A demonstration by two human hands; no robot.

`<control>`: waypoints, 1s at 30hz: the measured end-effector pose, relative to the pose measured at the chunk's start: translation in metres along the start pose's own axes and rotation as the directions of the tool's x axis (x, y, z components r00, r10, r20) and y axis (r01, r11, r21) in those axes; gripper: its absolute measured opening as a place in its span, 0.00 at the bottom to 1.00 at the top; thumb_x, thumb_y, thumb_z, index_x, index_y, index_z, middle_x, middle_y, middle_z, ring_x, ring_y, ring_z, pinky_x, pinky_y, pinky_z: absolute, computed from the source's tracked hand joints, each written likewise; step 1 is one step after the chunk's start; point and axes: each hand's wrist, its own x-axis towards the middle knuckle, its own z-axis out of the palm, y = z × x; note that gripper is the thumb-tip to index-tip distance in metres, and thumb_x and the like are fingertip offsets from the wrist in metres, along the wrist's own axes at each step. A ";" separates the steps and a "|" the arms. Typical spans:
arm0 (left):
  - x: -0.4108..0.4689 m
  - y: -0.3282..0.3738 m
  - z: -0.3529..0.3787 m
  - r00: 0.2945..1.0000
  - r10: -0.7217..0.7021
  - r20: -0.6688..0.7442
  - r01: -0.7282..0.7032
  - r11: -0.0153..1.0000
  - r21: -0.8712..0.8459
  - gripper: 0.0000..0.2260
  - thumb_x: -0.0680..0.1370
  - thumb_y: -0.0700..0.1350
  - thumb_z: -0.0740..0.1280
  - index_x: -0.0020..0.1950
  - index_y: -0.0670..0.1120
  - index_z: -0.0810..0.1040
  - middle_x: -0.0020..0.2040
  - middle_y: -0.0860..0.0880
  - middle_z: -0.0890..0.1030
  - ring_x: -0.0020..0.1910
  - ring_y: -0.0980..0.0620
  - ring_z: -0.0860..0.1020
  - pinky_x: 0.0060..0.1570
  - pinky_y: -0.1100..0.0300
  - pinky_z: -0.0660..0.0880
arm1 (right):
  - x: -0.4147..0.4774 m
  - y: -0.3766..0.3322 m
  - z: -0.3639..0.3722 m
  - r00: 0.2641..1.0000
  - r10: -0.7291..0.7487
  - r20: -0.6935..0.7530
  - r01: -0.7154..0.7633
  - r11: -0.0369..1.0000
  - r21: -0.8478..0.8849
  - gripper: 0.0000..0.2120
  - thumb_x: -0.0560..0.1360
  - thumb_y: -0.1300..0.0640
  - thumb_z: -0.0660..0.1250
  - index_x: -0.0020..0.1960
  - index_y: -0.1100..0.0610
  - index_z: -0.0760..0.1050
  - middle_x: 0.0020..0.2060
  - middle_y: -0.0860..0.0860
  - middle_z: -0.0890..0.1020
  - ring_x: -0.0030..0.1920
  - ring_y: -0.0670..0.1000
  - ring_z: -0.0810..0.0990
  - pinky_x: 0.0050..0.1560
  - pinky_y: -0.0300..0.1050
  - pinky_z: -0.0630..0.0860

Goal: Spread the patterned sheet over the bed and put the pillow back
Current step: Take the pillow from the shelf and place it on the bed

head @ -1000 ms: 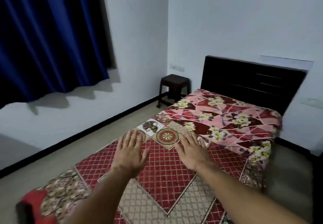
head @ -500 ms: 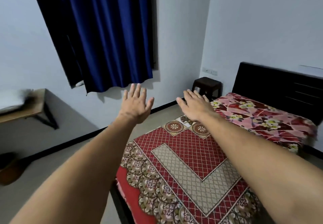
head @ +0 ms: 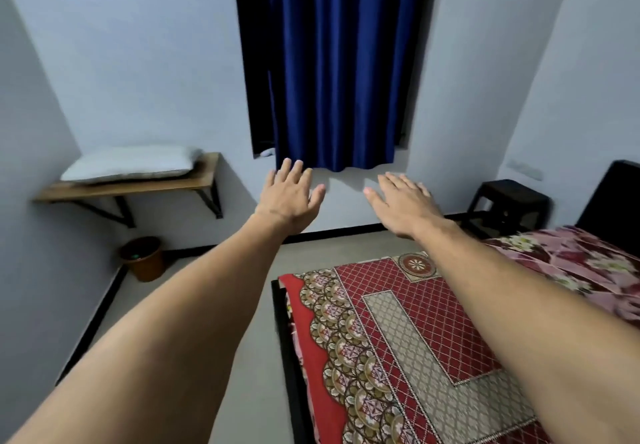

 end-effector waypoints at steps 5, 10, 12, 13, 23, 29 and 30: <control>-0.012 -0.037 -0.011 0.998 -0.066 -0.014 0.067 0.998 0.020 0.30 0.84 0.60 0.43 0.81 0.45 0.56 0.82 0.45 0.51 0.81 0.46 0.45 0.78 0.44 0.44 | 0.013 -0.040 0.002 0.997 -0.073 -0.003 0.073 0.997 0.037 0.33 0.83 0.36 0.42 0.82 0.53 0.52 0.82 0.50 0.55 0.81 0.52 0.51 0.80 0.56 0.46; -0.003 -0.078 -0.018 0.993 -0.111 -0.047 0.113 0.992 0.054 0.30 0.84 0.59 0.42 0.82 0.45 0.54 0.82 0.46 0.51 0.81 0.46 0.45 0.78 0.44 0.45 | 0.040 -0.092 0.007 0.991 -0.137 -0.009 0.137 0.988 0.070 0.33 0.83 0.36 0.42 0.82 0.53 0.53 0.81 0.49 0.56 0.81 0.51 0.51 0.80 0.55 0.46; 0.006 -0.100 -0.016 0.991 -0.121 -0.061 0.124 0.991 0.056 0.30 0.84 0.59 0.42 0.81 0.45 0.55 0.82 0.46 0.52 0.81 0.46 0.46 0.78 0.44 0.45 | 0.057 -0.116 0.014 0.986 -0.168 -0.010 0.169 0.984 0.060 0.33 0.83 0.36 0.42 0.82 0.53 0.53 0.81 0.49 0.57 0.81 0.51 0.51 0.80 0.55 0.46; 0.013 -0.112 -0.014 0.991 -0.118 -0.061 0.121 0.991 0.053 0.30 0.84 0.59 0.43 0.81 0.45 0.55 0.82 0.45 0.53 0.81 0.46 0.47 0.78 0.44 0.45 | 0.067 -0.129 0.017 0.983 -0.183 -0.008 0.183 0.982 0.053 0.33 0.83 0.36 0.42 0.82 0.53 0.54 0.81 0.49 0.57 0.81 0.51 0.51 0.80 0.55 0.46; 0.095 -0.268 0.020 0.996 -0.090 -0.019 0.091 0.993 0.081 0.30 0.84 0.60 0.43 0.80 0.45 0.60 0.81 0.45 0.58 0.81 0.45 0.49 0.78 0.44 0.47 | 0.187 -0.253 0.068 0.981 -0.194 -0.028 0.196 0.979 0.058 0.29 0.84 0.38 0.44 0.76 0.53 0.65 0.76 0.49 0.68 0.79 0.54 0.59 0.78 0.58 0.54; 0.135 -0.339 0.040 0.996 -0.093 0.001 0.092 0.994 0.061 0.29 0.84 0.59 0.45 0.79 0.45 0.60 0.81 0.45 0.59 0.81 0.46 0.49 0.78 0.44 0.47 | 0.246 -0.297 0.099 0.990 -0.142 0.006 0.141 0.986 0.093 0.30 0.83 0.37 0.43 0.71 0.54 0.69 0.71 0.50 0.73 0.76 0.55 0.64 0.77 0.58 0.57; 0.139 -0.347 0.043 0.995 -0.096 -0.001 0.095 0.994 0.062 0.29 0.84 0.59 0.45 0.80 0.45 0.60 0.81 0.45 0.58 0.81 0.46 0.49 0.78 0.44 0.46 | 0.251 -0.302 0.102 0.990 -0.141 0.008 0.140 0.986 0.092 0.30 0.83 0.37 0.43 0.72 0.54 0.68 0.72 0.50 0.72 0.77 0.55 0.63 0.77 0.58 0.56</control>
